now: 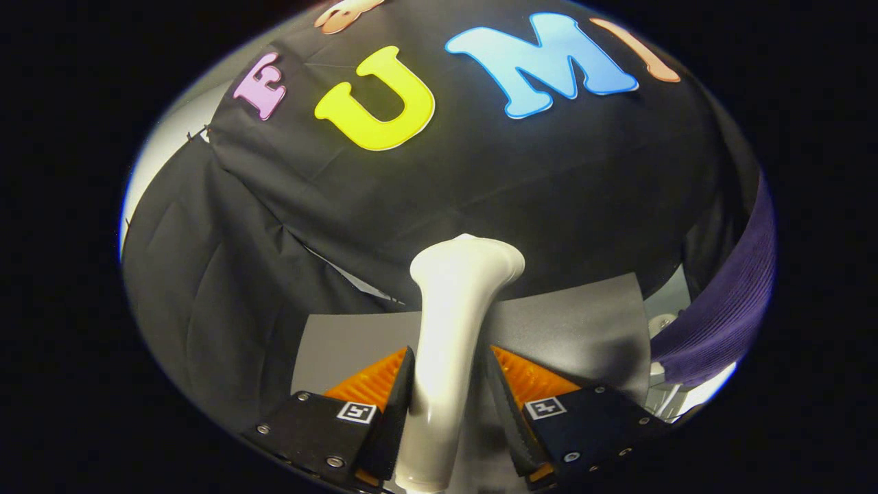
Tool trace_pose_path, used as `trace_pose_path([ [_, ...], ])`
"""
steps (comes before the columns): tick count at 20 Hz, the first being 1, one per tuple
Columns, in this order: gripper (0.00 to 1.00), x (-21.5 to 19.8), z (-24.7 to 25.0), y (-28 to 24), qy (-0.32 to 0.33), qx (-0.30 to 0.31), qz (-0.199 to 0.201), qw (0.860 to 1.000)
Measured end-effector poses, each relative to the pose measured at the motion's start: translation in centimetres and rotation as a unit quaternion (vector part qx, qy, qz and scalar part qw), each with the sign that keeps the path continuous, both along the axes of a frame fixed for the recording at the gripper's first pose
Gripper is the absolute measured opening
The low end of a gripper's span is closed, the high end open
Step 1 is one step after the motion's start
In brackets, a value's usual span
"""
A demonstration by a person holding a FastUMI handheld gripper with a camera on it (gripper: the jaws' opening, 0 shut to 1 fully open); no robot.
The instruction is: Iron the clothes twice with a garment steamer, once on the left side and once on the right side.
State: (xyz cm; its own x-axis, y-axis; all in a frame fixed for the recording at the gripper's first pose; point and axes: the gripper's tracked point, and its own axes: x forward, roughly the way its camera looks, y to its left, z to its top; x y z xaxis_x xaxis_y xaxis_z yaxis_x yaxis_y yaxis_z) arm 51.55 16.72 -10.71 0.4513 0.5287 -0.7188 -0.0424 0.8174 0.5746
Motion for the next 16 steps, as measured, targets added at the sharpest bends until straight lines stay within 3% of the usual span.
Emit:
trace_pose_path([
  [1, 0.55, 0.0, -0.2, 0.1, 0.010, 0.012, -0.007, 1.000],
  [5, 0.39, -0.5, 0.5, 0.2, 0.019, 0.041, -0.018, 0.999],
  [16, 0.37, -8.1, 6.3, -2.7, -0.063, 0.046, -0.007, 0.997],
])
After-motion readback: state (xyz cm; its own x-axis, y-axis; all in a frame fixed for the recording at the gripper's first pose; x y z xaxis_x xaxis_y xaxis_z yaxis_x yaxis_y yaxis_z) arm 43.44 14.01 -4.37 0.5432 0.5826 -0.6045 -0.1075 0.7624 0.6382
